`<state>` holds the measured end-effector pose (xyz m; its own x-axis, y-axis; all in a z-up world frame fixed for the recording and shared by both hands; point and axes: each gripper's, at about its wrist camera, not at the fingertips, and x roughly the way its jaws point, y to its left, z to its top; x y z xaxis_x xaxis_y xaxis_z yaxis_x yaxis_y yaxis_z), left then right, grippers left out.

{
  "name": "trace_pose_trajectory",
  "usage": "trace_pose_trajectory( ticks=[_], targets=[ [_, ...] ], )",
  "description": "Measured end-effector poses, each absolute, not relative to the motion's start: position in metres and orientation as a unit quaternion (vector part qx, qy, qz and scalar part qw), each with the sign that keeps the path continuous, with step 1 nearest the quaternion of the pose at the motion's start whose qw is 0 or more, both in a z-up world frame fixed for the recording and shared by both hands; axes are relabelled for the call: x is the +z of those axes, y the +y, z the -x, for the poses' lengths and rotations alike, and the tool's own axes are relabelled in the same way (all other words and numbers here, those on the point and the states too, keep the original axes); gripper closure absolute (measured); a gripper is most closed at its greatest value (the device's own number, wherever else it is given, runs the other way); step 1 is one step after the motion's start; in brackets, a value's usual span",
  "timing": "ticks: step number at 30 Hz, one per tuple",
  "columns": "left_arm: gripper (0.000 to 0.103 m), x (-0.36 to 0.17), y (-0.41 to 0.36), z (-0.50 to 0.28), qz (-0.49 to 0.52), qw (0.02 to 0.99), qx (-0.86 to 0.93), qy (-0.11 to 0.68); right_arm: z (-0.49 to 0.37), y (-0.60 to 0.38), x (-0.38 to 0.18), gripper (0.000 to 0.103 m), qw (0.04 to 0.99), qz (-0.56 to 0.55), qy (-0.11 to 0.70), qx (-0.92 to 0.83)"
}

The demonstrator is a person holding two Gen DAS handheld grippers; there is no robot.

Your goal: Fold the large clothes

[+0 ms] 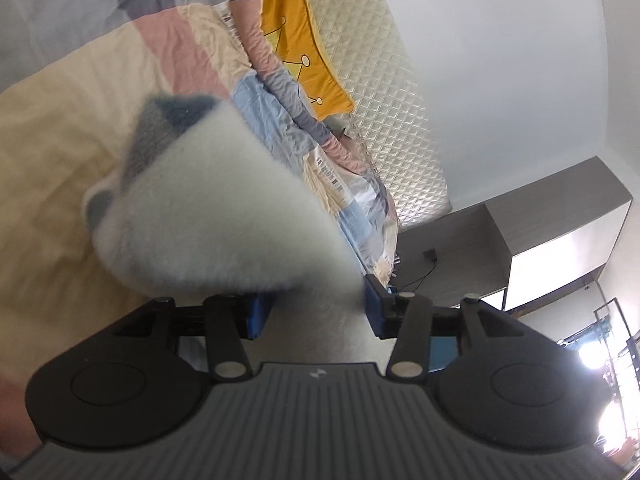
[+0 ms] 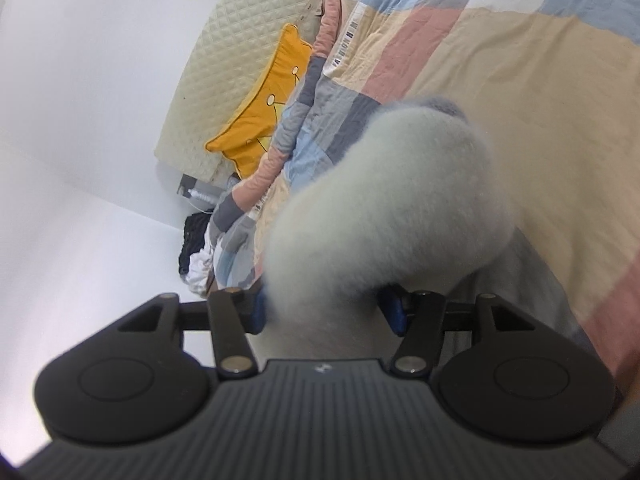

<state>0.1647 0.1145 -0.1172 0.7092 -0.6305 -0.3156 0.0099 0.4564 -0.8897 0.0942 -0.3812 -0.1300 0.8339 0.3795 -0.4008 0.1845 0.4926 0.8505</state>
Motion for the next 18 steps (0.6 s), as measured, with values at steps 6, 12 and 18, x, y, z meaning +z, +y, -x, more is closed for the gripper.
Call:
trace_pose_trajectory(
  ticks=[6, 12, 18],
  targets=[
    [0.05, -0.115, 0.111, -0.205, 0.478, 0.792, -0.207, 0.318, -0.125, -0.386, -0.13, 0.042, 0.81, -0.514, 0.275, 0.067],
    [0.05, -0.117, 0.107, -0.249, 0.465, 0.797, -0.207, 0.324, -0.159, -0.389, -0.134, 0.041, 0.805, -0.523, 0.271, 0.068],
    [0.05, -0.133, 0.108, -0.288, 0.464, 0.796, -0.215, 0.325, -0.192, -0.391, -0.144, 0.041, 0.804, -0.521, 0.279, 0.06]
  ],
)
